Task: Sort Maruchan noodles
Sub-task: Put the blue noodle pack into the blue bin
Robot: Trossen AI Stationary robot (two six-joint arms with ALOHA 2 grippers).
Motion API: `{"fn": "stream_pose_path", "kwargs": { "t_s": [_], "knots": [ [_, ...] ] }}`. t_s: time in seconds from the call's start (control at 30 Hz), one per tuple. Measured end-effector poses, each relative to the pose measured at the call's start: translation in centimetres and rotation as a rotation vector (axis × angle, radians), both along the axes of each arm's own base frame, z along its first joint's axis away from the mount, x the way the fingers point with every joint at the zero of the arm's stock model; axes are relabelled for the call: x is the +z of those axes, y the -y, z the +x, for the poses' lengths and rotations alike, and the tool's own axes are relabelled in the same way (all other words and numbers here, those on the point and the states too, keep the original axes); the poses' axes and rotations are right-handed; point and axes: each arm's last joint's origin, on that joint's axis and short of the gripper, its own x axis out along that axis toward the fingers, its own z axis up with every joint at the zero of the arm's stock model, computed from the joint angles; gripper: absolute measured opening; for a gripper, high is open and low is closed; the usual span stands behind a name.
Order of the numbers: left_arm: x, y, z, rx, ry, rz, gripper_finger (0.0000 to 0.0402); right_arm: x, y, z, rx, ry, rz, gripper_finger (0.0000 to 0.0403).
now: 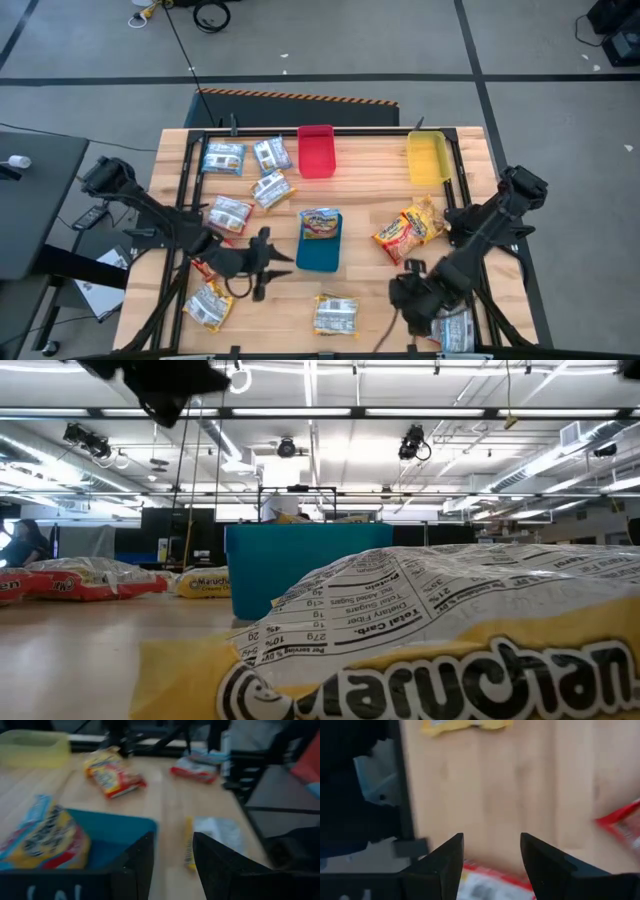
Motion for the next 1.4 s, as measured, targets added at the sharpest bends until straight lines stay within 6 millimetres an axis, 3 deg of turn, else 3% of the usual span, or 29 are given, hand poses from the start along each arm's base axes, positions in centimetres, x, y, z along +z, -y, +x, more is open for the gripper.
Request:
{"fn": "stream_pose_path", "kwargs": {
  "t_s": [0.27, 0.63, 0.83, 1.07, 1.23, 1.4],
  "knots": [
    [1.0, 1.8, -0.8, -0.06, 0.091, -0.096, 0.0141, 0.4, -3.6, -3.9, 0.049, -0.027, 0.046, 0.0197],
    [1.3, 2.0, -0.9, -0.003, 0.12, -0.183, 0.0141, -4.3, -7.4, -7.4, 0.172, -0.396, 0.041, 0.0197],
    [1.8, 1.9, -0.8, 0.041, 0.172, -0.16, 0.0141, -5.0, -7.3, -6.9, 0.329, -0.467, 0.041, 0.0197],
    [1.9, 1.8, -0.8, 0.046, 0.185, -0.15, 0.0141, -3.3, -7.3, -4.6, 0.626, -0.238, -0.019, 0.0197],
    [1.8, 1.8, -0.8, 0.046, 0.177, -0.144, 0.0141, -3.9, -7.5, -5.0, 1.013, -0.13, -0.055, 0.0197],
    [1.8, 1.8, -0.8, 0.034, 0.174, -0.089, 0.0141, -4.7, -7.2, -5.4, 1.089, -0.181, -0.013, 0.0196]
  ]
}}
